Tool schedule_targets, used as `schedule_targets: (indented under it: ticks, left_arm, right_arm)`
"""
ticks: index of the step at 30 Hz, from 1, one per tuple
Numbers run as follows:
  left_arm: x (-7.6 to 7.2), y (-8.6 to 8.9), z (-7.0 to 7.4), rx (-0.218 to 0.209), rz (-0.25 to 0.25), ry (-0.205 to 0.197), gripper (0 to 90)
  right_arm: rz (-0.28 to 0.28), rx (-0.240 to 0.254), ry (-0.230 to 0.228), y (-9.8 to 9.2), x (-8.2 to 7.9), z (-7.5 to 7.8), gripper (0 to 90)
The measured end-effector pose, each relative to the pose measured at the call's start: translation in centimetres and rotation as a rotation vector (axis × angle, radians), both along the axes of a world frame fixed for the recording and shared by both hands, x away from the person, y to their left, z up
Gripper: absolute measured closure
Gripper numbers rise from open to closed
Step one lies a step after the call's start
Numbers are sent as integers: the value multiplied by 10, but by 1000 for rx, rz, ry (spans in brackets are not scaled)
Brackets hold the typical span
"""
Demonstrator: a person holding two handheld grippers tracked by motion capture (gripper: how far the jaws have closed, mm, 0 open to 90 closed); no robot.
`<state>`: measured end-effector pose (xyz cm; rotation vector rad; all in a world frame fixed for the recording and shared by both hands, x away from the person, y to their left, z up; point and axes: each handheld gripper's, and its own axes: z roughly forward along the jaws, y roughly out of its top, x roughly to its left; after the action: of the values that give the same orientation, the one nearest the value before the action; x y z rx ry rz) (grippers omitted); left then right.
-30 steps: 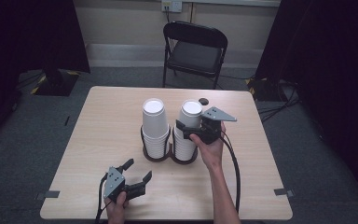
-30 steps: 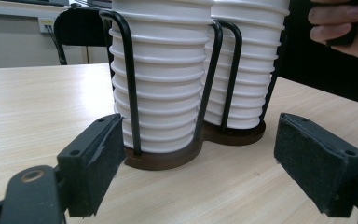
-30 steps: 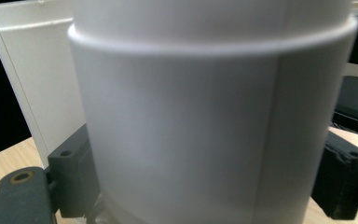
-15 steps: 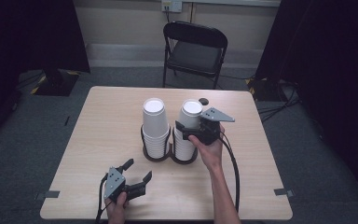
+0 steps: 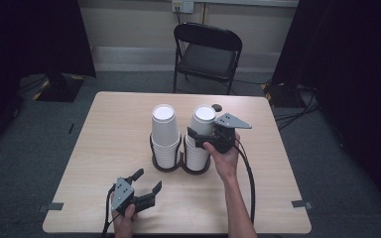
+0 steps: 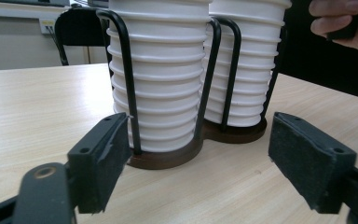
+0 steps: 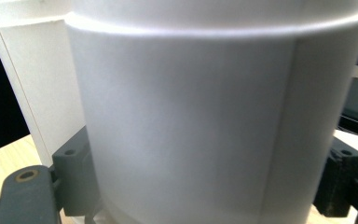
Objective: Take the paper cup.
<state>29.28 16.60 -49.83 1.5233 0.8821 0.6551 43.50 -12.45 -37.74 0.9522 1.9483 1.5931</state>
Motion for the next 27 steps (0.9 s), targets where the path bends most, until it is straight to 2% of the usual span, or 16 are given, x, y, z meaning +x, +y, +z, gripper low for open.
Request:
schedule_targets:
  ticks: [2,9,13,19,25,27]
  left_arm:
    - [0,1,0,-11,5,-2,197]
    - [0,1,0,-6,-2,-6,189]
    - [0,1,0,-8,0,-6,175]
    - [0,1,0,-5,-11,-3,169]
    - [0,1,0,-10,-19,0,169]
    - [0,1,0,1,-24,-1,170]
  right_arm:
    - [-2,9,-7,0,-1,3,151]
    - [-6,8,-35,0,-4,12,151]
    - [-6,25,-70,1,-6,16,151]
    - [1,35,-58,0,-4,20,151]
    - [0,52,-72,-2,-5,27,151]
    - [7,52,-68,-3,-5,29,151]
